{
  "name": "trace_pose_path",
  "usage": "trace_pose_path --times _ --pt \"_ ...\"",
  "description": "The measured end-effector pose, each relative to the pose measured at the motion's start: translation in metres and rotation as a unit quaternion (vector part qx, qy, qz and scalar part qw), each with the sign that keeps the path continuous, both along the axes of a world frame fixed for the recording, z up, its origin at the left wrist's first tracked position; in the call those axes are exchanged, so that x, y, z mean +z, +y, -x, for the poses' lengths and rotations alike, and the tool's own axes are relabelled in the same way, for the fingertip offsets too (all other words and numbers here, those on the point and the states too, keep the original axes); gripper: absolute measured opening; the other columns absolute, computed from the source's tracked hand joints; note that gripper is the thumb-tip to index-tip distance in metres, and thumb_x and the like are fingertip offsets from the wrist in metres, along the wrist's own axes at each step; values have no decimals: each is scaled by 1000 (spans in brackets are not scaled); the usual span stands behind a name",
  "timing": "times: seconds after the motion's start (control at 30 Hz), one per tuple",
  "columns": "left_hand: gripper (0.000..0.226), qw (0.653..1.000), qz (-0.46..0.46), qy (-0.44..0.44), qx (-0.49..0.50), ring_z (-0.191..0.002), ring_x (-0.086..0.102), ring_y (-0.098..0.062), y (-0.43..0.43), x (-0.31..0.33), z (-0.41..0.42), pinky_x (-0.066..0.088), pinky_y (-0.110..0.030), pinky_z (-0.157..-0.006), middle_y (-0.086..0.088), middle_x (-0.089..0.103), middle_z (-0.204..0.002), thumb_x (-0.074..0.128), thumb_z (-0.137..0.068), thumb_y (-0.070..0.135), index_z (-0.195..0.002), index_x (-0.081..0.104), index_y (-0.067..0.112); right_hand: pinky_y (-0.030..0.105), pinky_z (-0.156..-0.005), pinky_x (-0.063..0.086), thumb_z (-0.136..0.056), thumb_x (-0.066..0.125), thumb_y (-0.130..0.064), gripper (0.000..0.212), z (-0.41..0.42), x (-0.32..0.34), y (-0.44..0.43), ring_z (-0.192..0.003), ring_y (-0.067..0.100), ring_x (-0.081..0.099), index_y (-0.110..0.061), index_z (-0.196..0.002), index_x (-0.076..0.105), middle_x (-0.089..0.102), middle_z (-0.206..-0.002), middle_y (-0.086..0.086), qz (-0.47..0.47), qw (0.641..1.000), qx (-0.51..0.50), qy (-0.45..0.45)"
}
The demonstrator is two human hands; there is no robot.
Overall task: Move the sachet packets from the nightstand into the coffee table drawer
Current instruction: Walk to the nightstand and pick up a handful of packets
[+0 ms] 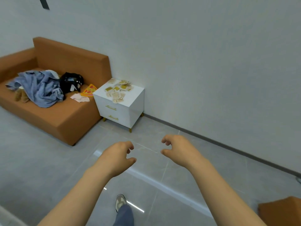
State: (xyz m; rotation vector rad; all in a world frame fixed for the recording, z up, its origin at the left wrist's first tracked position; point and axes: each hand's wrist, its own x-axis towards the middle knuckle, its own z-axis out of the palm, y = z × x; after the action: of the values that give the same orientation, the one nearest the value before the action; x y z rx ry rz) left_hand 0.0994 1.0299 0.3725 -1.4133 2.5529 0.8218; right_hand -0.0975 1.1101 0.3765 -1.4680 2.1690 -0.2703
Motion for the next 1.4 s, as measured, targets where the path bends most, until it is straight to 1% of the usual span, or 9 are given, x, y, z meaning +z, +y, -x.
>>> trace_pose_path --times 0.23,0.43,0.53,0.8,1.0,1.1,1.17,1.3,1.4 --pt "42 999 1 11 37 -110 56 -12 -132 3 -10 48 -27 -93 7 57 -124 60 -89 38 -128 51 26 28 -94 45 -89 59 -28 41 -3 0 -136 -117 16 55 -22 -130 55 58 -129 0 2 1000 9 -14" --pt "43 999 1 4 31 -109 56 -12 -240 2 -17 47 -24 -90 6 57 -125 60 -89 37 -129 50 26 27 -95 44 -90 59 -27 41 -11 -2 -243 -119 16 54 -21 -130 54 58 -130 0 1 1000 8 -23" --pt "42 999 -9 5 34 -107 56 -12 -283 -3 -16 47 -24 -89 6 57 -123 60 -89 37 -128 50 26 26 -94 43 -90 59 -26 41 -9 -6 -285 -119 16 53 -22 -130 54 58 -130 0 -14 999 17 -27" --pt "40 999 3 3 45 -106 55 -11 -405 -19 7 46 -23 -88 7 57 -122 59 -89 36 -126 51 24 25 -92 43 -89 60 -26 42 25 -26 -414 -117 17 54 -19 -130 54 58 -129 1 -28 999 34 -19" --pt "38 997 7 -5 70 -101 55 -10 -499 -22 32 49 -26 -88 8 58 -113 61 -86 36 -122 53 25 30 -93 48 -85 62 -25 41 59 -32 -522 -113 17 57 -20 -126 57 60 -124 2 -26 998 46 -44" --pt "36 996 10 -8 86 -99 55 -10 -541 -26 46 48 -25 -86 9 57 -108 61 -85 35 -120 54 25 29 -94 47 -85 60 -24 43 76 -34 -568 -114 16 57 -20 -127 57 60 -125 1 -29 997 57 -47" --pt "35 996 7 -5 92 -98 55 -10 -566 -30 54 48 -25 -85 9 57 -105 62 -84 33 -118 55 25 28 -93 47 -86 60 -23 43 87 -38 -595 -114 16 57 -20 -128 56 59 -126 1 -33 996 63 -49" --pt "35 995 -9 -15 97 -101 55 -11 -610 -39 64 48 -25 -85 8 58 -109 62 -85 32 -118 55 25 29 -93 48 -86 61 -25 42 100 -46 -637 -113 16 57 -20 -128 56 59 -126 2 -44 995 66 -55" --pt "35 995 -17 -16 98 -99 56 -11 -646 -48 69 48 -26 -84 8 58 -107 62 -84 33 -117 56 24 29 -92 49 -86 61 -24 42 105 -54 -666 -111 16 58 -20 -127 56 60 -125 3 -50 995 58 -62"
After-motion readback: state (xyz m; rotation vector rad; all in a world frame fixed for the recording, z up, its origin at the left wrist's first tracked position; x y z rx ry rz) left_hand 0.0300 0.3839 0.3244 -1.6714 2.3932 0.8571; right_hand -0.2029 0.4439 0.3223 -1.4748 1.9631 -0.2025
